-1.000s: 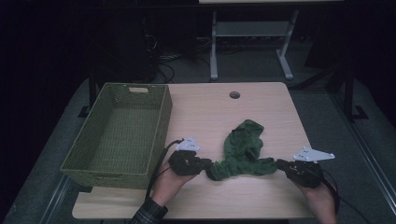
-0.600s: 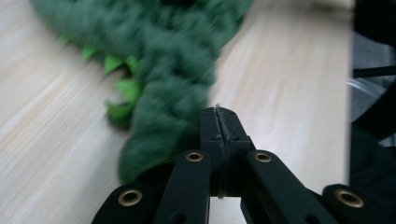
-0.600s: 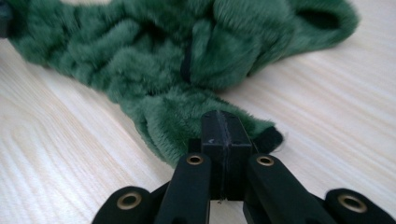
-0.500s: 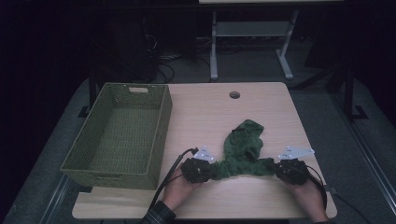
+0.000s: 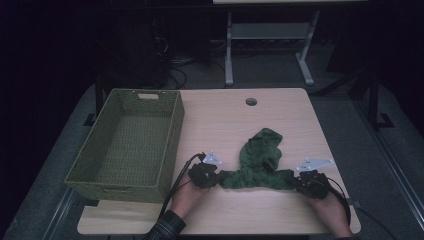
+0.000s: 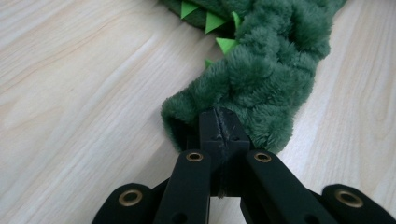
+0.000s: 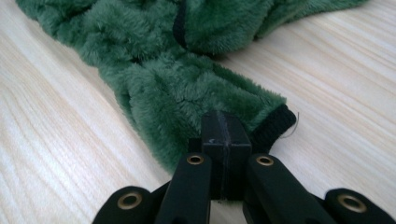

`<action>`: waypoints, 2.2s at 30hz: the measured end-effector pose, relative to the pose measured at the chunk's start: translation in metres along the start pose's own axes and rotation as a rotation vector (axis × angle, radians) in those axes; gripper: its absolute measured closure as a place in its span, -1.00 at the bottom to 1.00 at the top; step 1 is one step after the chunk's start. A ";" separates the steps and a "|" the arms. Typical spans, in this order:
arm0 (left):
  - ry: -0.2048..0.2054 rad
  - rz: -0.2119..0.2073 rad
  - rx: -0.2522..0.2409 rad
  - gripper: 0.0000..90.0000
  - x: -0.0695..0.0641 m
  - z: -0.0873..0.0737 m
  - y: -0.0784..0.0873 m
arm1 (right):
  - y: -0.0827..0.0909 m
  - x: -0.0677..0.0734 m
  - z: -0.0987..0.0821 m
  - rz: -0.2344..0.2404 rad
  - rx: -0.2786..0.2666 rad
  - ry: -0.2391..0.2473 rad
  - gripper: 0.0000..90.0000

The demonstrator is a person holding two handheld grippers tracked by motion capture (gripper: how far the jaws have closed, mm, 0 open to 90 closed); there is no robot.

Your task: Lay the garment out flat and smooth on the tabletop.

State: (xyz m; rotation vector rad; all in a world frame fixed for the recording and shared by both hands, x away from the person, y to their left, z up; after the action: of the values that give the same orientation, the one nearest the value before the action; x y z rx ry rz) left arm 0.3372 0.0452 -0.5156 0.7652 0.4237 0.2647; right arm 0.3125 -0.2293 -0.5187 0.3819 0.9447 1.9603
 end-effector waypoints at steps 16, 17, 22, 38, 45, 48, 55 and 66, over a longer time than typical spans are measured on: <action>0.055 -0.090 0.013 0.99 -0.026 -0.027 0.015 | 0.025 0.012 -0.025 0.018 0.026 -0.023 1.00; 0.058 -0.094 0.008 1.00 -0.029 -0.028 0.015 | 0.027 0.014 -0.026 0.019 0.024 -0.020 1.00; 0.047 -0.099 0.015 0.99 -0.033 -0.029 0.015 | 0.032 0.019 -0.032 0.022 0.022 -0.016 1.00; 0.009 -0.132 -0.045 0.35 -0.030 0.011 0.031 | 0.038 0.009 -0.005 0.007 -0.076 -0.059 0.56; -0.042 -0.134 -0.065 0.21 -0.020 0.049 0.027 | 0.027 0.010 0.004 0.012 -0.076 -0.055 0.48; -0.064 -0.130 -0.073 0.20 -0.013 0.070 0.021 | 0.023 0.011 0.006 0.022 -0.073 -0.054 0.45; -0.099 -0.121 -0.076 0.15 -0.002 0.097 0.009 | 0.017 0.014 0.012 0.033 -0.069 -0.064 0.42; -0.109 -0.140 -0.065 0.15 0.021 0.132 -0.025 | 0.017 0.016 0.010 0.035 -0.065 -0.063 0.42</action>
State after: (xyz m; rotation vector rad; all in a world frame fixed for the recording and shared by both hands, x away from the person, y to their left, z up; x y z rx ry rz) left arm 0.4189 -0.0453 -0.4543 0.6791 0.3621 0.1043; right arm 0.3001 -0.2164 -0.5012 0.4232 0.8371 1.9941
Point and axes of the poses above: each handheld gripper's, and its own axes: y roughly backward along the jaws, z roughly out of its top, x roughly to its left, the point moved 7 cm from there along -y, roughly forward along the jaws, and after that the axes turned 11 degrees about -z, right-handed, at the moved point
